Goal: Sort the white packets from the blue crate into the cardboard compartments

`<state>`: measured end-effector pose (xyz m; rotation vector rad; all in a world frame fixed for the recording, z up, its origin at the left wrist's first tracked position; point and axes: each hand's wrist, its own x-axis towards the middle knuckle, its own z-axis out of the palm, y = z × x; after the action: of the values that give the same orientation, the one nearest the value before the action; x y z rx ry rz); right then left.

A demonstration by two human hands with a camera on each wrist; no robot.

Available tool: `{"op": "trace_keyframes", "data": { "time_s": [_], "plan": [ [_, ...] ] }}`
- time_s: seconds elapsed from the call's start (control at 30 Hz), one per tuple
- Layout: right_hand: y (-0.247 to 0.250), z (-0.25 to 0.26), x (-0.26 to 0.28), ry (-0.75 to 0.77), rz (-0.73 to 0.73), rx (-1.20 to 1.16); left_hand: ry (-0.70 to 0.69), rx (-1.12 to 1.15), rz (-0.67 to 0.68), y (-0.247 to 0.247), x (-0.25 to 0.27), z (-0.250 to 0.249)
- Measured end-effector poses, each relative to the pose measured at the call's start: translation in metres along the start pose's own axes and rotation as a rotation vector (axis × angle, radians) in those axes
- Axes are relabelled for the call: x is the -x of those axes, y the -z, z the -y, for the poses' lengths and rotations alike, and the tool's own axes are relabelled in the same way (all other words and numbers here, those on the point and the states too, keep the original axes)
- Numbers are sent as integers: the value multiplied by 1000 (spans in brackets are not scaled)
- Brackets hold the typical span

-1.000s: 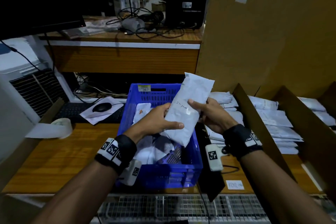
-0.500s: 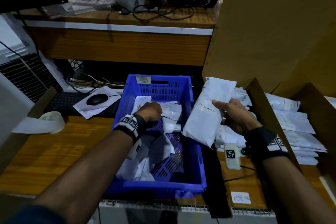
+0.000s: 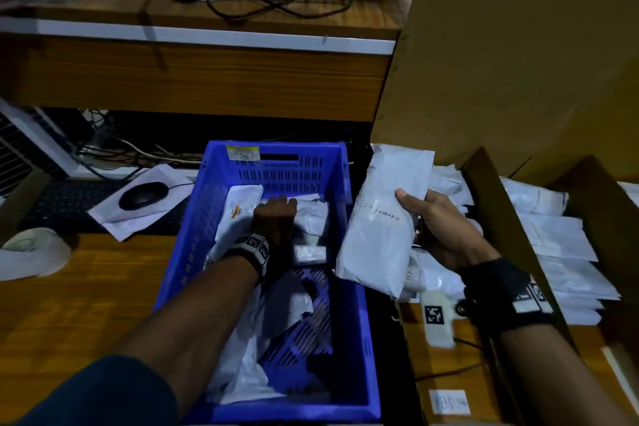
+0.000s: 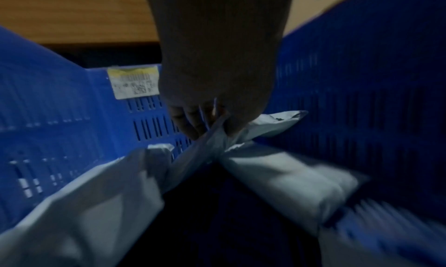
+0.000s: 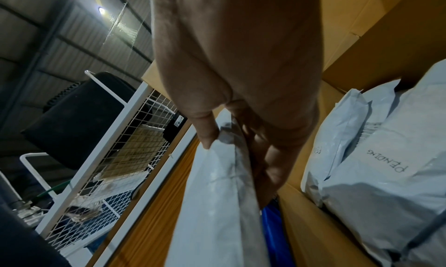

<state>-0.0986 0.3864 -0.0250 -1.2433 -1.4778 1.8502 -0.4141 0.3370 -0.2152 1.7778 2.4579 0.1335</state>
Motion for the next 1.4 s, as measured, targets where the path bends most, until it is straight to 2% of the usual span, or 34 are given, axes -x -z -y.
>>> {"op": "trace_keyframes", "data": {
  "time_s": [0.03, 0.13, 0.2, 0.3, 0.37, 0.47, 0.57, 0.67, 0.73, 0.83, 0.97, 1.07, 1.23, 1.4],
  "plan": [
    [1, 1, 0, 6, -1, 2, 6, 43, 4, 11, 5, -2],
    [2, 5, 2, 20, -28, 9, 50, 142, -251, 59, 25, -10],
    [-2, 8, 6, 28, -46, 8, 141, 327, -284, 93, 32, -16],
    [-15, 14, 18, 37, -97, -13, 175, 594, -395, 141, 54, -29],
    [-28, 19, 29, 44, -124, -28, 108, 673, -445, 171, 78, -41],
    [-52, 25, 52, 69, -128, -32, -84, 703, -491, 200, 122, -67],
    [-76, 29, 83, 114, -69, -61, -242, 669, -403, 208, 161, -89],
    [-88, 32, 116, 164, -1, -111, -299, 819, -261, 210, 191, -95],
    [-91, 31, 134, 192, 14, -143, -312, 934, -249, 212, 206, -91],
    [-92, 25, 157, 206, 74, -199, -352, 948, -250, 217, 228, -81],
    [-100, 19, 187, 222, 138, -254, -267, 960, -230, 222, 253, -76],
    [-103, 14, 201, 216, 159, -325, -176, 1090, -153, 225, 267, -71],
    [-100, 2, 212, 159, 105, -422, -119, 1204, -217, 229, 280, -62],
    [-110, 4, 237, 192, 222, -388, -118, 1203, -255, 233, 300, -60]
  ]
}}
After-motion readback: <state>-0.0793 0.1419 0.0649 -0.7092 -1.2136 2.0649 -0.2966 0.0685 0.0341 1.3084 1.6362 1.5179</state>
